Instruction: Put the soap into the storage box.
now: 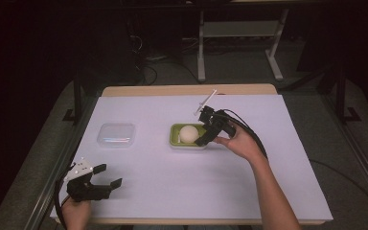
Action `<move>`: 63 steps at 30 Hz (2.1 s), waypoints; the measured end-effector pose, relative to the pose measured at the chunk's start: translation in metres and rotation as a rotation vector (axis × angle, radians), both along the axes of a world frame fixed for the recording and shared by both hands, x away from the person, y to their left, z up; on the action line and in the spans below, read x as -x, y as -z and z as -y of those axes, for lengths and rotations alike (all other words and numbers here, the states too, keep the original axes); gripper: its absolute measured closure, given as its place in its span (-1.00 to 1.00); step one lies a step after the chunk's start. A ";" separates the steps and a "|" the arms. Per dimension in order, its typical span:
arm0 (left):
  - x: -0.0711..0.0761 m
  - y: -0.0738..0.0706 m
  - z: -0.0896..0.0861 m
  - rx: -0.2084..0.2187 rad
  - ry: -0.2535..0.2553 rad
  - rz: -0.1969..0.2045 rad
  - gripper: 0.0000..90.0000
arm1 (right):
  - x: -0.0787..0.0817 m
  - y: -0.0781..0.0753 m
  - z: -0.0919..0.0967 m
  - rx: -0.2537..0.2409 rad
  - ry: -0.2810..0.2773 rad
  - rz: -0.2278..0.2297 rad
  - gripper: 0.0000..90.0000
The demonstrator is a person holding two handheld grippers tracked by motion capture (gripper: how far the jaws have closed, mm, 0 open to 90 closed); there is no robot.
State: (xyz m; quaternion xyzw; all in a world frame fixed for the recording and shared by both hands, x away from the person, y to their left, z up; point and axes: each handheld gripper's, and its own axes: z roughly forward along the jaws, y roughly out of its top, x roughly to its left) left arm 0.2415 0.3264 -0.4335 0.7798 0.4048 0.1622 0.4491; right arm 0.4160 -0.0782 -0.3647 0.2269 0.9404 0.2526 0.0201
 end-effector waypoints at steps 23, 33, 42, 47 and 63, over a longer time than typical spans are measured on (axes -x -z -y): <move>0.000 -0.001 0.001 -0.010 0.006 0.002 -0.71 | 0.031 0.014 0.039 -0.051 0.066 0.010 -0.50; 0.000 -0.001 0.002 -0.008 0.004 -0.001 -0.71 | 0.044 0.019 0.056 -0.050 0.092 0.004 -0.48; 0.000 -0.001 0.002 -0.013 0.009 -0.003 -0.71 | 0.060 0.026 0.067 -0.062 0.109 0.012 -0.48; 0.000 -0.001 0.002 -0.015 0.009 0.000 -0.71 | 0.064 0.033 0.075 -0.075 0.133 0.003 -0.47; 0.000 0.000 0.003 -0.018 0.010 -0.003 -0.71 | 0.086 0.043 0.092 -0.094 0.156 0.009 -0.51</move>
